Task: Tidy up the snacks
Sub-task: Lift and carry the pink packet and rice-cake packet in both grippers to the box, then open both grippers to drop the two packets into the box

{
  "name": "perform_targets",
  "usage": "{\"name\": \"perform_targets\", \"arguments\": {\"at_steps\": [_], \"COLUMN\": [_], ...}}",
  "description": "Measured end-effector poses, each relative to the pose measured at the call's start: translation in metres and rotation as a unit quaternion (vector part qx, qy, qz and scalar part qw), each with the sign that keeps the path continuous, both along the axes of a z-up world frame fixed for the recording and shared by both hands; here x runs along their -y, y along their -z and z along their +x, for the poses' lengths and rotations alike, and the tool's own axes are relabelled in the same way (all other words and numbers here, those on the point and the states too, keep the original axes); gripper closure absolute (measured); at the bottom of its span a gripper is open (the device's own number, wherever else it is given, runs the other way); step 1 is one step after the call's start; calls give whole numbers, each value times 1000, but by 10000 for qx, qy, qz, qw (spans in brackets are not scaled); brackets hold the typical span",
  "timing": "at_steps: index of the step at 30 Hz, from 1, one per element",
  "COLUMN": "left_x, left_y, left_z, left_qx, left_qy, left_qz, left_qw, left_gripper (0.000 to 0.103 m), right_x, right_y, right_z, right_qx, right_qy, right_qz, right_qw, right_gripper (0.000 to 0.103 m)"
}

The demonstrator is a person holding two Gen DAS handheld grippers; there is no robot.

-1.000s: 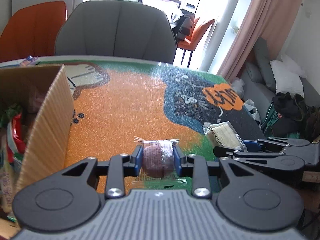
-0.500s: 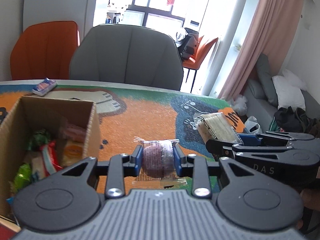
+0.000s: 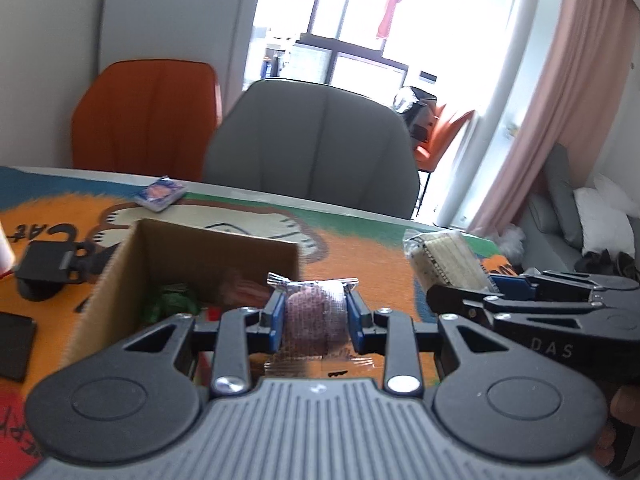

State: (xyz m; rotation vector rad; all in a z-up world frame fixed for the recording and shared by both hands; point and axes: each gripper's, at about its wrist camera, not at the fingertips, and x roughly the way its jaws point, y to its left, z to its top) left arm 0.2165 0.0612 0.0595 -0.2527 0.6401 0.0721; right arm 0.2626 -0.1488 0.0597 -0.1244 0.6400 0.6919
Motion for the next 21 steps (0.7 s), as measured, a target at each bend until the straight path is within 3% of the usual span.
{"name": "perform_targets", "arguments": {"at_steps": [9, 16, 21], "left_x": [-36, -60, -80], "left_y": [6, 6, 5], "left_z": [-10, -19, -27], "left_qx": [-178, -128, -107], "left_qy": [-270, -494, -686], "left_qz": [-7, -16, -11], "left_qw": [9995, 9987, 9976], "left_gripper": [71, 53, 49], "right_x": [-34, -55, -71], "right_y": [-3, -4, -4], "right_z": [-7, -12, -15], "right_qx": [13, 24, -4], "right_qy": [-250, -417, -524], "right_qz": [5, -47, -62], "right_qw": [9997, 9991, 9986], "right_gripper": [58, 58, 58]}}
